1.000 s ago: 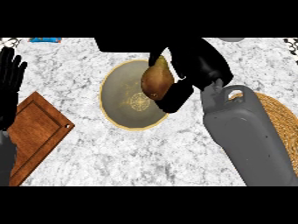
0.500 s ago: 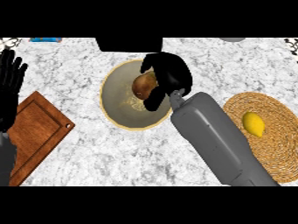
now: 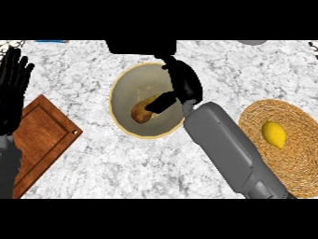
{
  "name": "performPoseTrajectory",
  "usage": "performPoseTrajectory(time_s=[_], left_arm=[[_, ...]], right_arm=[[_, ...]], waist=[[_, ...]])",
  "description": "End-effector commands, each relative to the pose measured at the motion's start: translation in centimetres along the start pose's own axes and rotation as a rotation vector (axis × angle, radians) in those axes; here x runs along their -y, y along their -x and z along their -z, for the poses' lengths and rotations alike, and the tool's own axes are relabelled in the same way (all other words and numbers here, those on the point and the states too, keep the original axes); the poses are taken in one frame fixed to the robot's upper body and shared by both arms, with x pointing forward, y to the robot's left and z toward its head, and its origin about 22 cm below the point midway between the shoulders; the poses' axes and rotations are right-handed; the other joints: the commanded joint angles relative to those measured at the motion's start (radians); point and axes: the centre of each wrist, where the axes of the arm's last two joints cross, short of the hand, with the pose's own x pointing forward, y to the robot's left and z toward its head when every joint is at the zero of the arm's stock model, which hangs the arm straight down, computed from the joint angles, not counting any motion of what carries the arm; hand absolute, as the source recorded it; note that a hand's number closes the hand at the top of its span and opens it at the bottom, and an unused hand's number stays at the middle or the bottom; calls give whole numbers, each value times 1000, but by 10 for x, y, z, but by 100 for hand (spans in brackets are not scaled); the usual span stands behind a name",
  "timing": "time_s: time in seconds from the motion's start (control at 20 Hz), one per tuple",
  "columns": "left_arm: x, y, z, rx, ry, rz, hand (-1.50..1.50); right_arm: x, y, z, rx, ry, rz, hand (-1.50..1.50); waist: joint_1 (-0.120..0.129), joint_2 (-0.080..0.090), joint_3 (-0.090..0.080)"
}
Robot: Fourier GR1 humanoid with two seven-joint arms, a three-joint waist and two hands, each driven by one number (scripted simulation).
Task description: Pick the pear from the placemat and place it in the bowl
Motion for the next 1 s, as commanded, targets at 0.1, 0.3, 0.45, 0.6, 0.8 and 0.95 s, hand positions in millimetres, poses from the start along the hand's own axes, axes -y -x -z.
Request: performPoseTrajectory(time_s=[0.1,0.3,0.45,0.6,0.8,0.95], left_arm=[[-16,3,-12,5,-8,6,0],[-12,5,4,-18,-28,0,0],[-22,-2,-7,-14,-35,12,0],[-21,2,-13,-8,-52,9,0],[-15,9,-9,-15,-44,1,0],[-2,15,-21,0,-54,3,0]], right_arm=[[6,12,4,83,247,170,-150],[31,24,12,54,370,266,-150],[73,55,2,14,431,278,-150],[113,96,-9,15,444,344,-150],[143,137,-20,13,480,404,-150],[159,176,-41,31,462,420,-150]], waist=[[-2,-5,0],[-30,-6,0],[-41,-14,0],[-46,-14,0],[-40,-9,0],[-40,-10,0]])
